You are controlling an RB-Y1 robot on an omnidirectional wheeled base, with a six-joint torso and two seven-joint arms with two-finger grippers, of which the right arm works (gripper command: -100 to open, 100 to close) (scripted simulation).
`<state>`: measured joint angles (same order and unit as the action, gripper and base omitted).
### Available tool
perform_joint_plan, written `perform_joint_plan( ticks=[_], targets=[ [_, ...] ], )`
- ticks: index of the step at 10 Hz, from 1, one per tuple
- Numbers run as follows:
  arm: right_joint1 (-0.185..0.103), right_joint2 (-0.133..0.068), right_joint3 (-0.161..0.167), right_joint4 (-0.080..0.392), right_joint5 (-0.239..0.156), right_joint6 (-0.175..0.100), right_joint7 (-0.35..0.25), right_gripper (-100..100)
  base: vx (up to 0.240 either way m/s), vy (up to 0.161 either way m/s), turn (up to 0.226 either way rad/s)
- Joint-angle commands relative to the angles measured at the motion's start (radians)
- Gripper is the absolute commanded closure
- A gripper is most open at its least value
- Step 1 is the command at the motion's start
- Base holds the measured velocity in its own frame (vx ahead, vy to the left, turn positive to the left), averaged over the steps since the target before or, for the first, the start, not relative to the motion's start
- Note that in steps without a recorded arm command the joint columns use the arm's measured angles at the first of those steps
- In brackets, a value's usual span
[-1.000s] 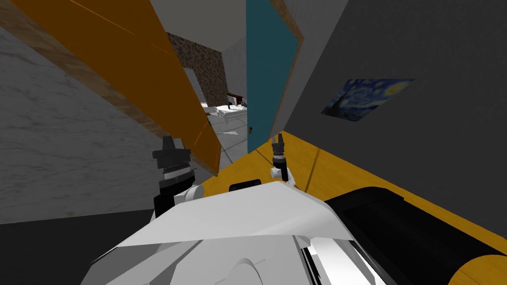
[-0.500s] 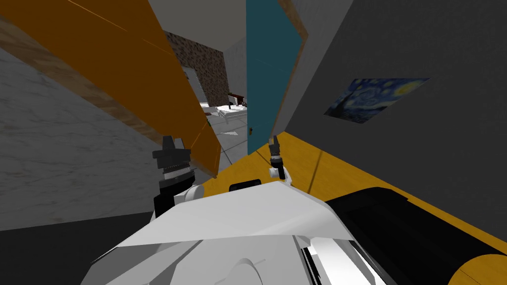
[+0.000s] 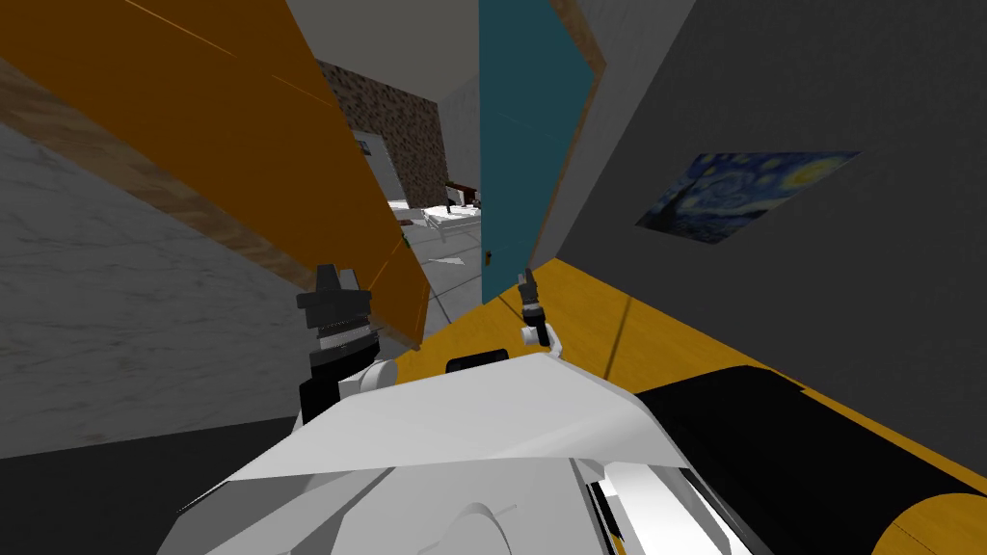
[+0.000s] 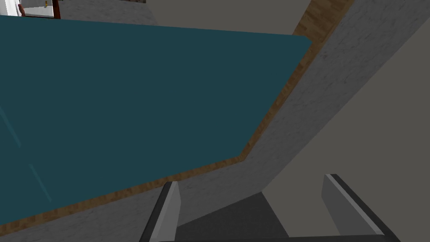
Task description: Push the door open
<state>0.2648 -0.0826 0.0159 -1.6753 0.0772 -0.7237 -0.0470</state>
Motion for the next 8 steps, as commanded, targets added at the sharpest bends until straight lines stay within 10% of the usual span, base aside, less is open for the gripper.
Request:
perform_joint_plan(
  ticks=[1, 8],
  targets=[
    [-0.023, -0.002, 0.004, 0.050, 0.011, -0.005, -0.014, -100, 0.104, -0.070, 0.042],
    [-0.082, -0.007, 0.013, 0.194, 0.039, -0.023, -0.045, -100, 0.060, -0.038, 0.025]
  ],
)
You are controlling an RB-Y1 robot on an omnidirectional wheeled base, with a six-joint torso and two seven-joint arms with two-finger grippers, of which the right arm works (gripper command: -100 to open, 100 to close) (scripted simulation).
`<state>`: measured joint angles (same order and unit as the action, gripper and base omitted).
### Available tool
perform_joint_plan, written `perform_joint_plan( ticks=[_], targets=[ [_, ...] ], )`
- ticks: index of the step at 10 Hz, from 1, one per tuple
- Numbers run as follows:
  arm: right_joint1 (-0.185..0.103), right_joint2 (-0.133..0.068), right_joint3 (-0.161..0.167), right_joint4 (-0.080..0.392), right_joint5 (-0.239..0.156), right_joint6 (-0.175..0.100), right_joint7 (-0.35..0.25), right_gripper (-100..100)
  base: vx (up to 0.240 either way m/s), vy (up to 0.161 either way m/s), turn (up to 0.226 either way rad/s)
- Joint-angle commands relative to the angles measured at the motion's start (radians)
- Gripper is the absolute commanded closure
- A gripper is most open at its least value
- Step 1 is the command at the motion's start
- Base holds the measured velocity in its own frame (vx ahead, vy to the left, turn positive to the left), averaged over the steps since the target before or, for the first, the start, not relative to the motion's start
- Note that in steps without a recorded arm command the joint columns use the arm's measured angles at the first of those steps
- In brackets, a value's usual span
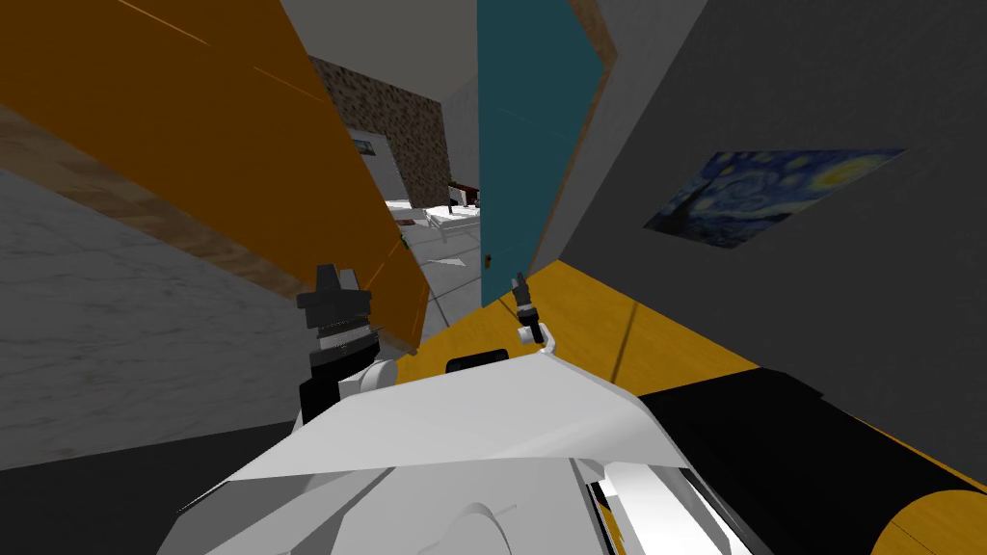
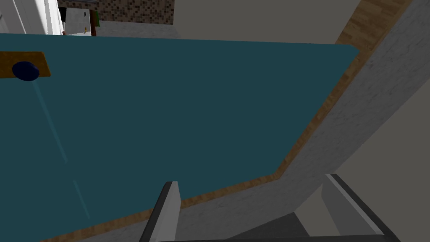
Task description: Push the door open
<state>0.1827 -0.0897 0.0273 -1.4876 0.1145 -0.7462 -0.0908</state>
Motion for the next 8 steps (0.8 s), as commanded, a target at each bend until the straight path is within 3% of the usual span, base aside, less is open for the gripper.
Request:
perform_joint_plan(
  ticks=[1, 3, 4, 8],
  targets=[
    [-0.015, -0.001, 0.004, 0.041, 0.009, -0.005, -0.008, -100, 0.056, -0.042, 0.021],
    [-0.045, -0.002, 0.008, 0.099, 0.023, -0.014, -0.024, -100, 0.095, -0.059, 0.042],
    [-0.045, -0.002, 0.008, 0.111, 0.023, -0.014, -0.024, -100, 0.061, -0.040, 0.021],
    [-0.104, -0.003, 0.017, 0.244, 0.050, -0.032, -0.055, -100, 0.071, -0.054, 0.036]
  ],
)
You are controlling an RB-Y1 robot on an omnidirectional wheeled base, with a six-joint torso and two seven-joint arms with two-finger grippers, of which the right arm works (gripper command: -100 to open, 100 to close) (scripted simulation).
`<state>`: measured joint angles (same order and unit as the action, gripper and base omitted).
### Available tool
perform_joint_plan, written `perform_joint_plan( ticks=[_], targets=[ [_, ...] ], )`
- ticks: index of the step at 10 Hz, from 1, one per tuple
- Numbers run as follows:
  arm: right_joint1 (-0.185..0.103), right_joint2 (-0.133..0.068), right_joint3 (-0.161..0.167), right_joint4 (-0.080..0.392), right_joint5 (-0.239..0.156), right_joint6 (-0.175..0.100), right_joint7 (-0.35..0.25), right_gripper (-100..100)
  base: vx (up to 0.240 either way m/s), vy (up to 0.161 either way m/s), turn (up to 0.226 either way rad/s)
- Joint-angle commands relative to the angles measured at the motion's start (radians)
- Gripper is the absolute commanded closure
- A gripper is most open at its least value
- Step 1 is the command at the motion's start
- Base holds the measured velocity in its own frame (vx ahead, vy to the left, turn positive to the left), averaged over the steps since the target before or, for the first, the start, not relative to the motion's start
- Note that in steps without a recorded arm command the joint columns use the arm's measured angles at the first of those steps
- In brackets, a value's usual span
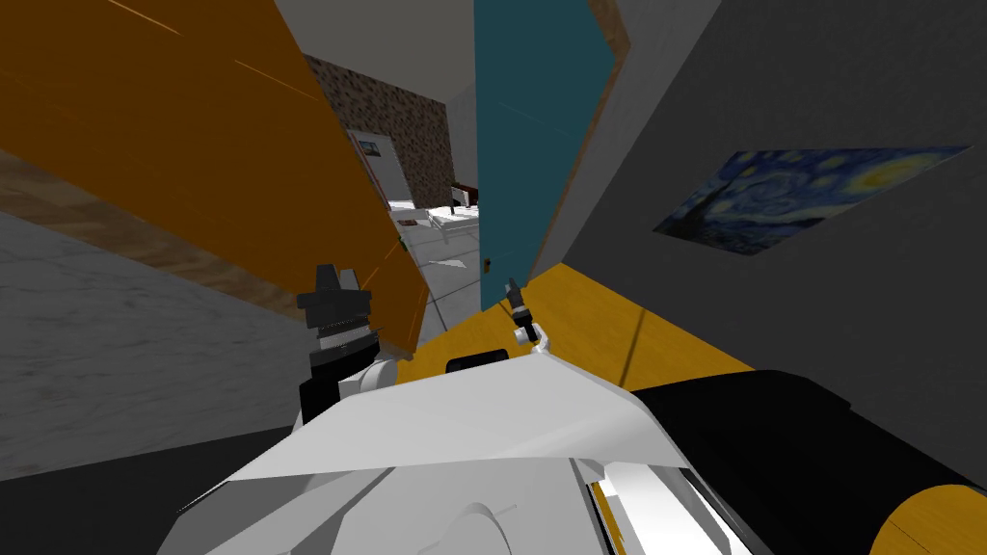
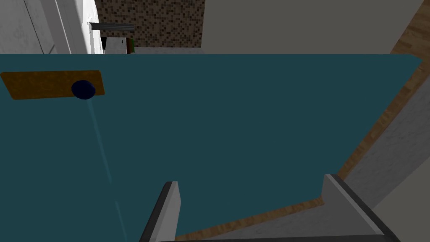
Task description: Push the door open
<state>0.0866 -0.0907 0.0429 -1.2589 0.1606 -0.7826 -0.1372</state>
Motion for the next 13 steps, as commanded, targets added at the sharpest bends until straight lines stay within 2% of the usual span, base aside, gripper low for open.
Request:
perform_joint_plan(
  ticks=[1, 2, 6, 7, 9, 10, 13],
  targets=[
    [-0.022, -0.002, 0.004, 0.050, 0.011, 0.000, -0.016, -100, 0.121, -0.065, 0.042],
    [-0.022, -0.002, 0.004, 0.056, 0.011, 0.000, -0.016, -100, 0.070, -0.043, 0.017],
    [-0.079, -0.002, 0.012, 0.186, 0.037, -0.017, -0.045, -100, 0.066, -0.055, 0.035],
    [-0.079, -0.002, 0.012, 0.188, 0.037, -0.017, -0.045, -100, 0.069, -0.046, 0.012],
    [-0.106, -0.001, 0.017, 0.250, 0.050, -0.025, -0.059, -100, 0.075, -0.039, 0.029],
    [-0.106, -0.001, 0.017, 0.252, 0.050, -0.025, -0.059, -100, 0.051, -0.038, 0.019],
    [-0.144, 0.001, 0.022, 0.340, 0.068, -0.037, -0.079, -100, 0.064, -0.045, 0.026]
  ],
)
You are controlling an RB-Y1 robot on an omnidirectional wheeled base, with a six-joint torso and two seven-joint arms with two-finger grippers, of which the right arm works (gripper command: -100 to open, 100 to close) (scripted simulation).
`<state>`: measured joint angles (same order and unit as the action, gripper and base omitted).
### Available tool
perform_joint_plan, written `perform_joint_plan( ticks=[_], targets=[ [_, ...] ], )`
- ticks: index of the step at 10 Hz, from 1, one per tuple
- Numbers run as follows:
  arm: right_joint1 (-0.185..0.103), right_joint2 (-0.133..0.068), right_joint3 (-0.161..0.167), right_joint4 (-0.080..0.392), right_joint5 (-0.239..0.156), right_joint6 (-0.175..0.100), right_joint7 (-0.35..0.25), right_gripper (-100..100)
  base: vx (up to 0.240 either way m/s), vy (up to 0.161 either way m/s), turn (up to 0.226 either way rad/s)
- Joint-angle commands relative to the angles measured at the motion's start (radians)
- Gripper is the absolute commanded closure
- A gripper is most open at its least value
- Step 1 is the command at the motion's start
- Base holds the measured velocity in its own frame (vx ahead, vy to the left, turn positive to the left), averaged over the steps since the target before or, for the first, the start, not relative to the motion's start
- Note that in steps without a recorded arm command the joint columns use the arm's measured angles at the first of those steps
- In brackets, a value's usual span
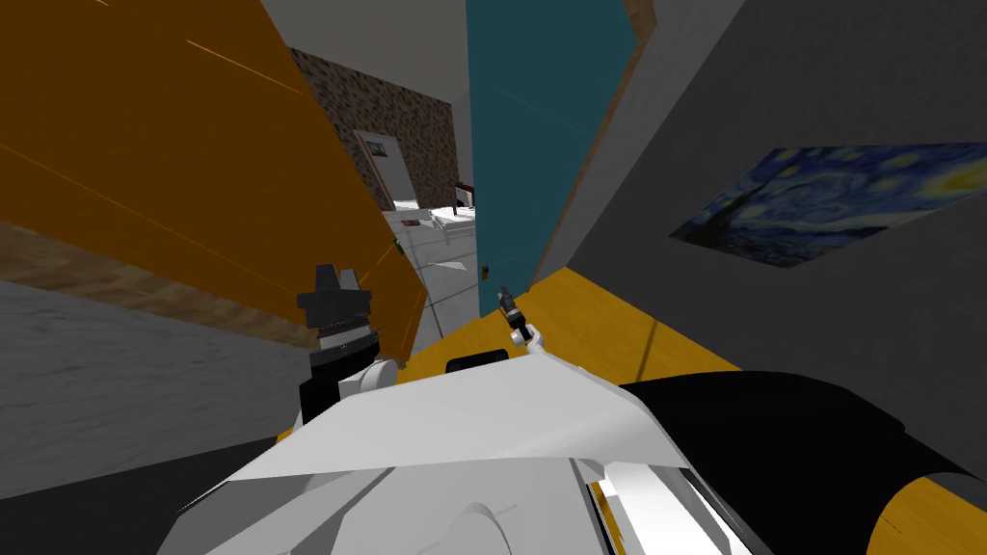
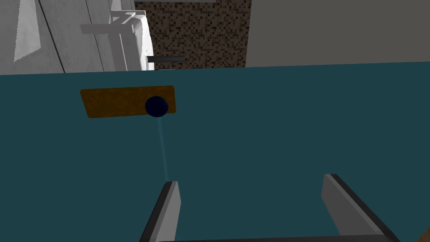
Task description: Push the door open
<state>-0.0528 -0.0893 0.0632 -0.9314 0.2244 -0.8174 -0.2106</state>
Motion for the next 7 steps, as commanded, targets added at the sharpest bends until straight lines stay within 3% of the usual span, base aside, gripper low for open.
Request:
perform_joint_plan(
  ticks=[1, 3, 5, 6, 7],
  targets=[
    [-0.017, 0.000, 0.004, 0.043, 0.010, -0.005, -0.012, -100, 0.089, -0.070, 0.040],
    [-0.040, 0.002, 0.007, 0.097, 0.021, -0.012, -0.024, -100, 0.093, -0.061, 0.032],
    [-0.072, 0.005, 0.012, 0.172, 0.036, -0.022, -0.041, -100, 0.142, -0.080, 0.043],
    [-0.098, 0.008, 0.016, 0.235, 0.048, -0.030, -0.055, -100, 0.173, -0.096, 0.072],
    [-0.107, 0.009, 0.018, 0.255, 0.052, -0.033, -0.059, -100, 0.155, -0.088, 0.043]
  ],
)
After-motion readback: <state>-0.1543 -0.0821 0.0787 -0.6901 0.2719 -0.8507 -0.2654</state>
